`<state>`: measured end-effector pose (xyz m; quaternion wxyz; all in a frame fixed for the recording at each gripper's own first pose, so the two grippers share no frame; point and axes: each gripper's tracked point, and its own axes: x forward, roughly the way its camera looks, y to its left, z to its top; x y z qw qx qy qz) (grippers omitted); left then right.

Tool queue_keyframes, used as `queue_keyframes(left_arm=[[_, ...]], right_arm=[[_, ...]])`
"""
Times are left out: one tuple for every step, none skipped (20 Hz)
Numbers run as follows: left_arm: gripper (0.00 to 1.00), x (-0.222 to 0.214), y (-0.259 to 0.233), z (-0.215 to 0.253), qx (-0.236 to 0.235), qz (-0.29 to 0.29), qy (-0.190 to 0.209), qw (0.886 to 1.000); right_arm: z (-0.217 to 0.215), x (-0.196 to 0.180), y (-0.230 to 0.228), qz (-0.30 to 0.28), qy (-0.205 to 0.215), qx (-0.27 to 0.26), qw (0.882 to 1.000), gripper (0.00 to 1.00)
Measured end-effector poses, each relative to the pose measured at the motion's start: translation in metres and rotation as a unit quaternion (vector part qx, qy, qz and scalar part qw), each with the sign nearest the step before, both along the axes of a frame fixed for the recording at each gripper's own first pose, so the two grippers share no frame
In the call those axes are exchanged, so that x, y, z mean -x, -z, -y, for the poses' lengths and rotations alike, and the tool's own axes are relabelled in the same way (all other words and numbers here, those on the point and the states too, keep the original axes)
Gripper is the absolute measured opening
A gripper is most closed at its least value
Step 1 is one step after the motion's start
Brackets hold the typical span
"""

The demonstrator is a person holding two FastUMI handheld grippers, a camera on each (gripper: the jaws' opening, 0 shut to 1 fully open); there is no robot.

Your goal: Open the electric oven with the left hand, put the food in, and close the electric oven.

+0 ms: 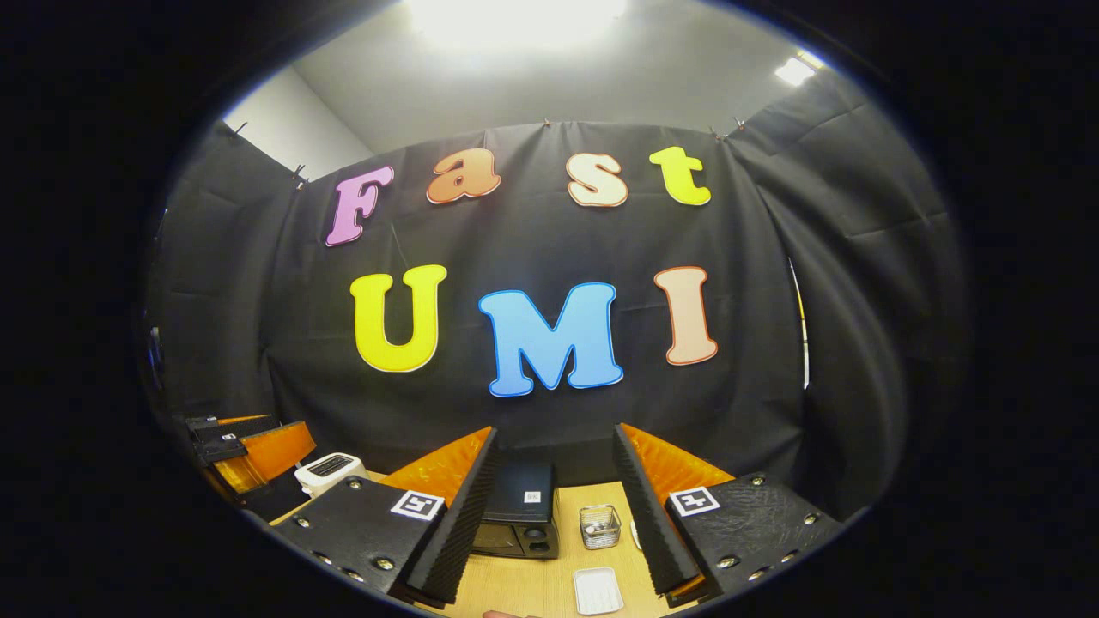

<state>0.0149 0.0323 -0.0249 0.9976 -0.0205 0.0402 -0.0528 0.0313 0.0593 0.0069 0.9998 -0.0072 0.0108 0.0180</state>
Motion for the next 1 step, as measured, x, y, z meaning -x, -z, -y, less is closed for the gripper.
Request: queue_keyframes(left_arm=[[0.94, 0.0009, 0.0001, 0.0012, -0.001, -0.001, 0.004, 1.000]], right_arm=[[-0.0003, 0.0015, 0.0006, -0.001, 0.002, -0.001, 1.000, 0.81]])
